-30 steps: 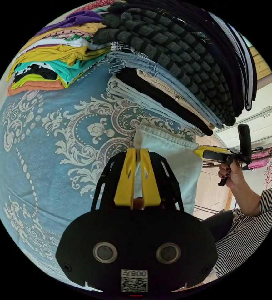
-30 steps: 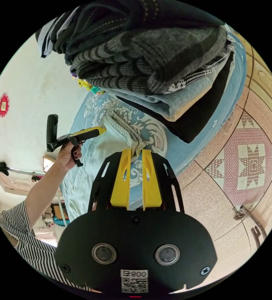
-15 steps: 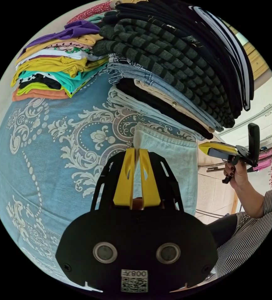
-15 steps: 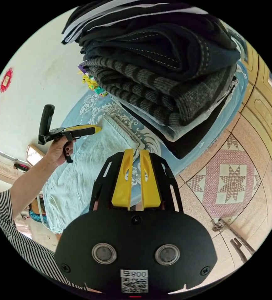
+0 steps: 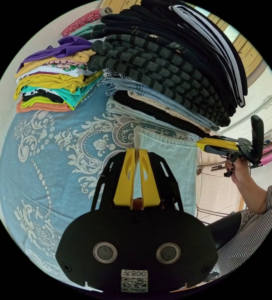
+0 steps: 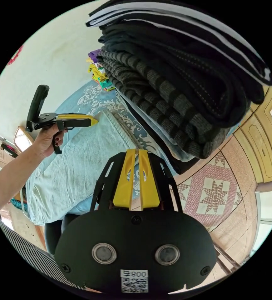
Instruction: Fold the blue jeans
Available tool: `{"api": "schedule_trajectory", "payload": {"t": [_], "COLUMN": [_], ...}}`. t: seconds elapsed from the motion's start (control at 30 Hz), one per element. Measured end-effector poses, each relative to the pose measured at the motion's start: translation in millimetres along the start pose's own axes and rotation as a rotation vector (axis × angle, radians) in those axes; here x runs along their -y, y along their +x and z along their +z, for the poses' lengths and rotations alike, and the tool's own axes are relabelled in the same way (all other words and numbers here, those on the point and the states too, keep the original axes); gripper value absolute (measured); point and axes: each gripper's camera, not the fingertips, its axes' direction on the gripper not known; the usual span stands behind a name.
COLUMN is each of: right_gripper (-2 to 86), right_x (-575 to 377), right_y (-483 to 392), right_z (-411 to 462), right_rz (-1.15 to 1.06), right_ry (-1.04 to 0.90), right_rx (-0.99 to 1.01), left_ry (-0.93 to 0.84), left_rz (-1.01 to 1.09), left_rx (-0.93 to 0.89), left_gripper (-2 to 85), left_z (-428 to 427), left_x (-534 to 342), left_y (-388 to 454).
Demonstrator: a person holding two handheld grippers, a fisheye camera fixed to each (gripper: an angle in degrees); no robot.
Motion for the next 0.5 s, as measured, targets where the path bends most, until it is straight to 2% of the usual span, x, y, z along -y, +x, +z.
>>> {"api": "schedule_trajectory", "payload": {"t": [0.27, 0.43, 0.5], "right_gripper": [1.8, 1.8, 1.8], "right_x": [-2.8, -2.2, -4.6], "right_y": [-30.5, -53.1, -60.6], "right_z": [56.5, 78.7, 84.0], "right_rz": [0.016, -0.002, 0.000], "right_ry": [-0.027, -0.043, -0.033], "right_rx": [-0.014, -0.009, 0.001], "left_ry": [-0.036, 0.171, 0.281], "left_rz": [-0.071, -0.198, -0.288], "left_rx": [0.000, 0.007, -0.046], "left_gripper": [2.2, 2.1, 3.1], "left_z": [12.3, -42.7, -77.1], "left_x": [-46.7, -124.4, -196.4], "left_y": [-10.8, -15.8, -20.5]}}
